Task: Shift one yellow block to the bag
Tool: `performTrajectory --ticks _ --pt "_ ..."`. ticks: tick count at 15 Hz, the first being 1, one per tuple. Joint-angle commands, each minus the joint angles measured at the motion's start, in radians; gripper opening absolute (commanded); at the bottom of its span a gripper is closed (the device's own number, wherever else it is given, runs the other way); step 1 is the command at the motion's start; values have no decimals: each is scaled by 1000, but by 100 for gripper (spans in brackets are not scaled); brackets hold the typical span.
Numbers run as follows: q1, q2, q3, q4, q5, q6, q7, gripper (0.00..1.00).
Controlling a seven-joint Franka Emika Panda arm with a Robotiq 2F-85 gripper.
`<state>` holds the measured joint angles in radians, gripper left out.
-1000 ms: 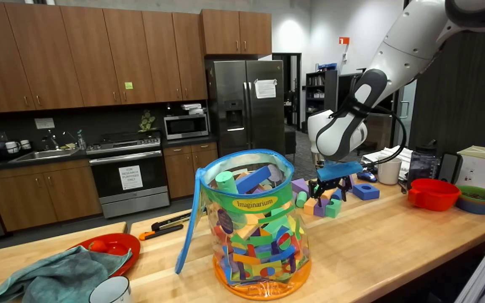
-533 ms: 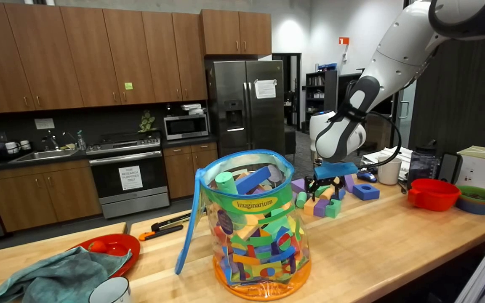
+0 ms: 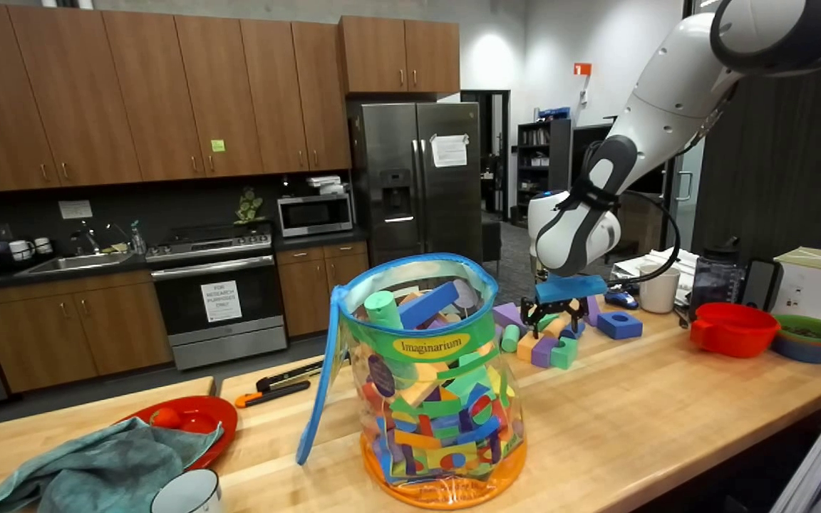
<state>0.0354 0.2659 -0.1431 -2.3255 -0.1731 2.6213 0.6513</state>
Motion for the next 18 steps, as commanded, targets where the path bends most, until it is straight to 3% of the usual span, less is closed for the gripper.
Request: performTrajectory --ticks 1,7,18 --pt "11 13 -39 22 -22 -14 29 100" --pt "6 29 -78 50 -28 -10 55 100" --pt "16 38 -89 50 -46 5 60 100"
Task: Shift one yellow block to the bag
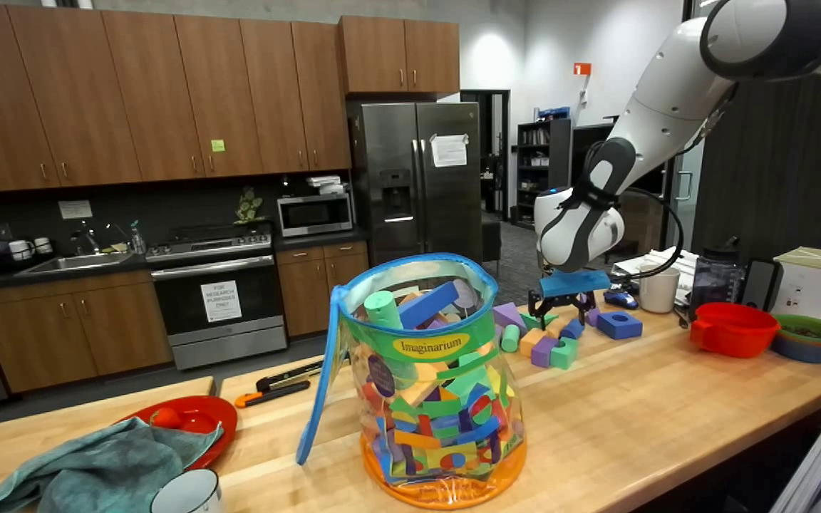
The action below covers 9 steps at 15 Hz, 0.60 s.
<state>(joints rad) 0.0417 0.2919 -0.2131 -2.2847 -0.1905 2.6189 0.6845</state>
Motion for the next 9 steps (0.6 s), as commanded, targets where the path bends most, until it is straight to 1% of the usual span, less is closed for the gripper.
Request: performTrajectory --ticks 1,5,9 --pt "11 15 -25 11 -37 9 35 100" --pt "14 28 -43 27 -71 8 74 100" --pt "7 49 -53 42 -71 13 77 100"
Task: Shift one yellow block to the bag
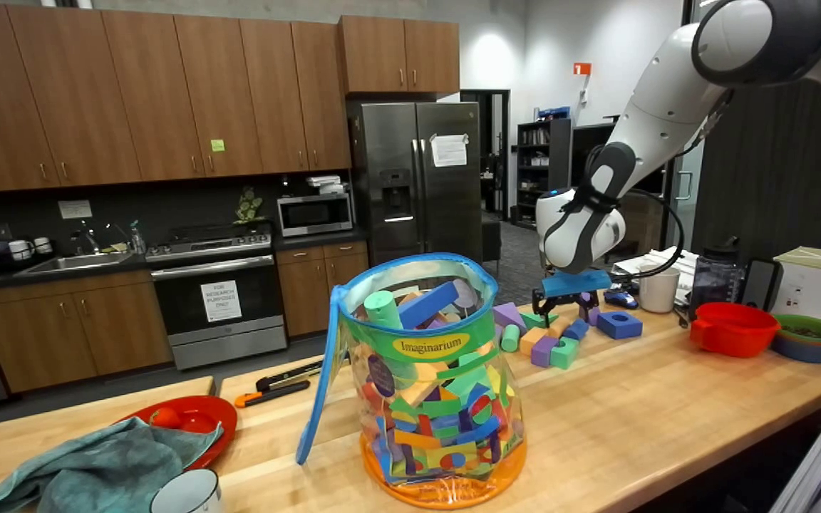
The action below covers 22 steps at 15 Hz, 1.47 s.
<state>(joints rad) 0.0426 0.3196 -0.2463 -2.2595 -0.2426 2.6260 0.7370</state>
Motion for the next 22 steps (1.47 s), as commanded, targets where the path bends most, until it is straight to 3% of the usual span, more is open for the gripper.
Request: performTrajectory --ticks 1,9,22 --pt "9 26 -20 21 -18 5 27 100" --pt "-20 74 84 27 177 145 -116 100" --pt "-7 155 88 69 350 269 -220 100"
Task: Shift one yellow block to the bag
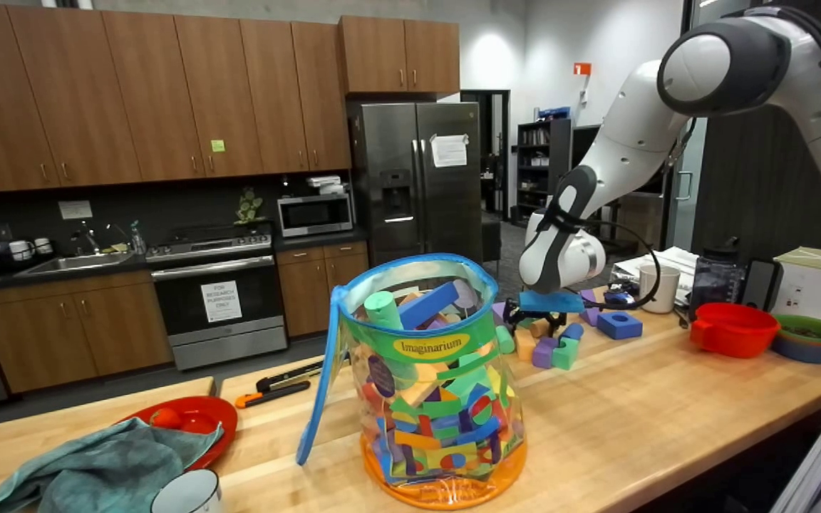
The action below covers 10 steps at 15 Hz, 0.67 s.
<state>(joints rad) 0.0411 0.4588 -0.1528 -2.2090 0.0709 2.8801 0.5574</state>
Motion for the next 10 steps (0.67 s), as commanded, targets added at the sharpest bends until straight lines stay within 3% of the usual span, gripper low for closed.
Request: performTrajectory --ticks 1,5,10 --pt "-6 12 -7 18 43 16 -44 100" --pt "-6 15 -19 33 71 47 -45 100" --pt "20 23 -84 49 59 57 -16 100"
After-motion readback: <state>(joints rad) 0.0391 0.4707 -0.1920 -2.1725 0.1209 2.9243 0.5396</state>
